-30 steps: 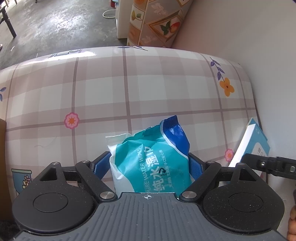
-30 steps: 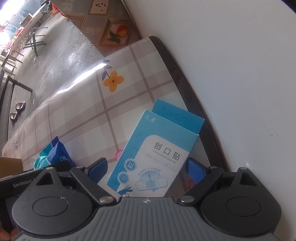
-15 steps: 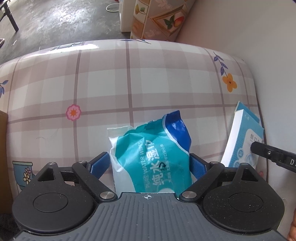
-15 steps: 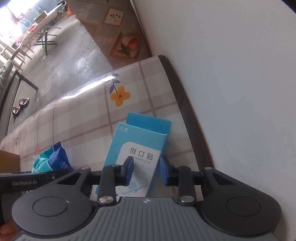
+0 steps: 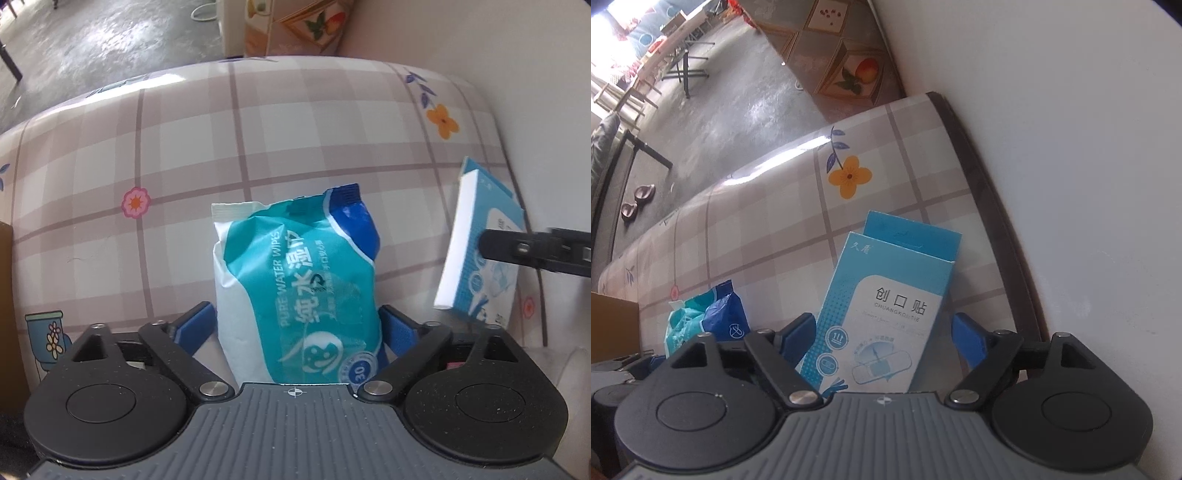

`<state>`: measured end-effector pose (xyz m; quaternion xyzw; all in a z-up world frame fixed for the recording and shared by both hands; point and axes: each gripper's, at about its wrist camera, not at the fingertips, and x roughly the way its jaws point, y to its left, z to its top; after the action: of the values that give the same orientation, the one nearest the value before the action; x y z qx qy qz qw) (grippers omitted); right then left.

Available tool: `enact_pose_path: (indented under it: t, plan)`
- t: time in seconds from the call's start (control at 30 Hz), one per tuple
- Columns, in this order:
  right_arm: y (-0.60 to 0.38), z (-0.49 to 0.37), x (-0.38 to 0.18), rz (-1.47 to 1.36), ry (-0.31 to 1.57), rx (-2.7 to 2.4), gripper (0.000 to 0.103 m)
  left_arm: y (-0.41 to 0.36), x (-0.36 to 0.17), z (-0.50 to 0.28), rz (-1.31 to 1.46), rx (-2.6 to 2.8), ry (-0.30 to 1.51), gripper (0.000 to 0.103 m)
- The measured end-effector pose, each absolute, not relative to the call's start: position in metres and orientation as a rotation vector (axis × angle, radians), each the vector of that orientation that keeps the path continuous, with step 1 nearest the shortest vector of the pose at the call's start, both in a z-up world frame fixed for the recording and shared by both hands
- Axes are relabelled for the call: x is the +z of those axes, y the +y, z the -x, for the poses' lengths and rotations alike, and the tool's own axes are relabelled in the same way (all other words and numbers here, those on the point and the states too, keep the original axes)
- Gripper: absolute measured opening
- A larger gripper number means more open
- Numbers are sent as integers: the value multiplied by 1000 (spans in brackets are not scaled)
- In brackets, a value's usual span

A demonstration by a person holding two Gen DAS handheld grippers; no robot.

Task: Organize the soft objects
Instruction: 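Grasp the blue bandage box with the right tool while the left tool holds the wipes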

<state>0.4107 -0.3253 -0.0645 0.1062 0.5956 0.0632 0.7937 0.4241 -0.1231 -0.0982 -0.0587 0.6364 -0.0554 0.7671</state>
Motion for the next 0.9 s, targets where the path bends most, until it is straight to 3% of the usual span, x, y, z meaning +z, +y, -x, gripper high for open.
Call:
enact_pose_path:
  t: [0.27, 0.5, 0.63, 0.9]
  plan:
    - [-298, -423, -73, -121, 1303, 106, 84, -116, -91, -418, 157, -152, 1360, 81]
    - [-281, -426, -78, -24, 1291, 99, 93, -114, -92, -419, 157, -163, 1356, 81]
    - [-276, -422, -77, 53, 1245, 91, 85, -115, -93, -420, 141, -175, 1351, 81]
    - [-288, -408, -69, 28, 1145, 142, 83, -115, -93, -417, 138, -176, 1331, 79]
